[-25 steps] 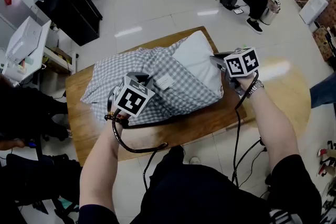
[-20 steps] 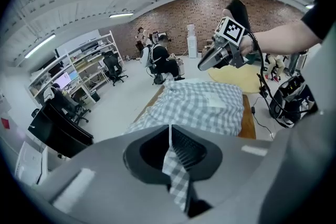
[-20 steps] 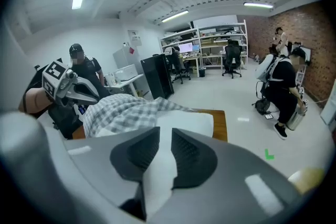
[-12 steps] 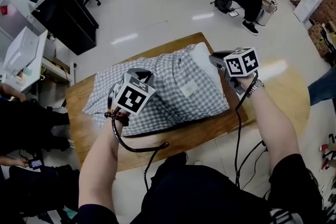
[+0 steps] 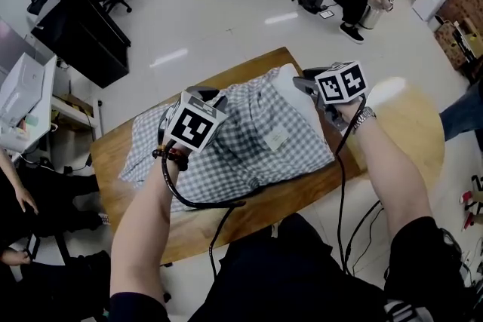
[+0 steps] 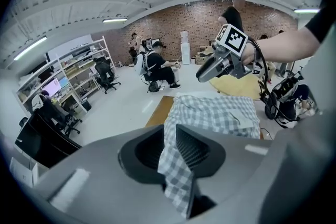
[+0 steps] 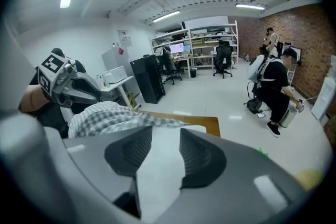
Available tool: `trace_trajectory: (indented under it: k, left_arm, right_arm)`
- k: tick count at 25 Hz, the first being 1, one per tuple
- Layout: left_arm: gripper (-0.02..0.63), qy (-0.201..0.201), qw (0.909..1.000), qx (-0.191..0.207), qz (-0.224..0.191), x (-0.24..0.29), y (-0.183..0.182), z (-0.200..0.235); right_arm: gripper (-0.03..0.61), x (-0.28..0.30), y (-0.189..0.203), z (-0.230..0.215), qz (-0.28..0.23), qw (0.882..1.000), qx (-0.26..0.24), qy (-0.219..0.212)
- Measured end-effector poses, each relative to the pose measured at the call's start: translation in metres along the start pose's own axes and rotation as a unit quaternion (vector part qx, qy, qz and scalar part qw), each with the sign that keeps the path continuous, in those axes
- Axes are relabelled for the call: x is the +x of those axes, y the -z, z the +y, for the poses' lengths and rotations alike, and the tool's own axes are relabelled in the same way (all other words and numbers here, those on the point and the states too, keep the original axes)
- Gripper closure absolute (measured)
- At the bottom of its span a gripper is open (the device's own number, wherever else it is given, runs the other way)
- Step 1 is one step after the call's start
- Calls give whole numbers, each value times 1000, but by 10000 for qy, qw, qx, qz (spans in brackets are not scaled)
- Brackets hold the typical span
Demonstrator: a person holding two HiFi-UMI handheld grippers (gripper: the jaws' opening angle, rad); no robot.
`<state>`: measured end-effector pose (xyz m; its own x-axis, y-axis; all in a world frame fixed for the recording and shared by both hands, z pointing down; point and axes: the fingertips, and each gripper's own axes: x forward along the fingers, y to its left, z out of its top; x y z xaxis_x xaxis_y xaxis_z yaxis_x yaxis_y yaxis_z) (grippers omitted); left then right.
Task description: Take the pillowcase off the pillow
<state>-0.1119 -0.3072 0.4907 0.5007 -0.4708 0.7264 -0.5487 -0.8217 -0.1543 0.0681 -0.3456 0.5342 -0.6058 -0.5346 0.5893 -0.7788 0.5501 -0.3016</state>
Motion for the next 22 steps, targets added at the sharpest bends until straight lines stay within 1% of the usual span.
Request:
trace_trajectory:
  k: [3,6,11,13,16,19,22]
  left_arm:
    - [513,132,9999,-66,30,10,-7,11]
    - [482,254,9996,-93,32,27,-17,17]
    - [439,497,9982,-286,148,67,-29,32]
    - [431,610,9970,-386,288,87,-30,38]
    - [425,763,9940,-595,513,118,-34,45]
    - [422,862,9908,-767,708,141,-32,52]
    - [419,942,9875,-884,906,164,-23,56]
  right_arm:
    - [394,8,-8,-7,51,10000,22,68]
    - [388,13,-14,-19,90,9999,15,86]
    - [348,31,-17,-47,254,9995,166,-81]
    - [330,39,-17,-62,333,9990,251,-174]
    - [325,48,-16,-87,430,9976,403,-363]
    - [298,60,-13,-103,542,9951,587,-586]
    - [293,73,-4,-114,672,9933,579,-747]
